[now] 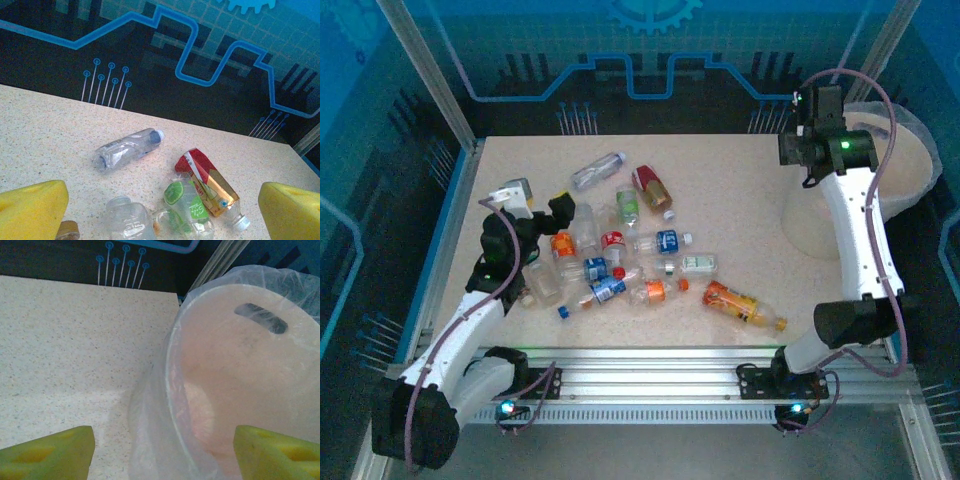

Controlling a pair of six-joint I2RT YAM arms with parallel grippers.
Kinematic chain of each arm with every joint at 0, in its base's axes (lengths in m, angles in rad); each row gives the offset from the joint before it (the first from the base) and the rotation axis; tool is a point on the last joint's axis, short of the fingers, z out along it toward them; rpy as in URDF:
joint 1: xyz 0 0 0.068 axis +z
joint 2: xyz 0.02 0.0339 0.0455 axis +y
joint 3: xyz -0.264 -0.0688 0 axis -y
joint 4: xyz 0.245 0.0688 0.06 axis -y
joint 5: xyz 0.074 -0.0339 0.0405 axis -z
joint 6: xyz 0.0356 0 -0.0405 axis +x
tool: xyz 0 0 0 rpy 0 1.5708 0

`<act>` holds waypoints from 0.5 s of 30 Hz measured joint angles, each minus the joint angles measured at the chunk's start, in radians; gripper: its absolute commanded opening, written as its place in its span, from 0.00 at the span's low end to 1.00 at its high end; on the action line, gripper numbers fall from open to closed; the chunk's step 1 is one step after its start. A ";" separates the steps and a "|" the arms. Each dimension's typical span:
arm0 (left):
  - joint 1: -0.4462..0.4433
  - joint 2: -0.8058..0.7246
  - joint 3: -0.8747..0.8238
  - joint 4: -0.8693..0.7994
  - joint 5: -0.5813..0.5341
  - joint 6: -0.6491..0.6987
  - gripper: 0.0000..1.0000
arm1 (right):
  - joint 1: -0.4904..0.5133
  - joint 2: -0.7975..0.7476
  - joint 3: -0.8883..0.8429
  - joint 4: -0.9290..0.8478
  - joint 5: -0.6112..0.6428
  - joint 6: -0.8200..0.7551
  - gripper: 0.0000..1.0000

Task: Put the plastic bottles in the bin

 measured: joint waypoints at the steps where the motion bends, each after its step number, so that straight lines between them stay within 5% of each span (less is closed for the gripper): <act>1: -0.001 0.003 0.000 0.000 0.005 -0.003 0.99 | -0.008 0.011 0.008 -0.004 -0.002 -0.007 0.70; 15: -0.003 0.015 -0.010 0.000 0.024 -0.024 0.99 | -0.083 0.089 -0.010 -0.045 -0.079 -0.029 0.53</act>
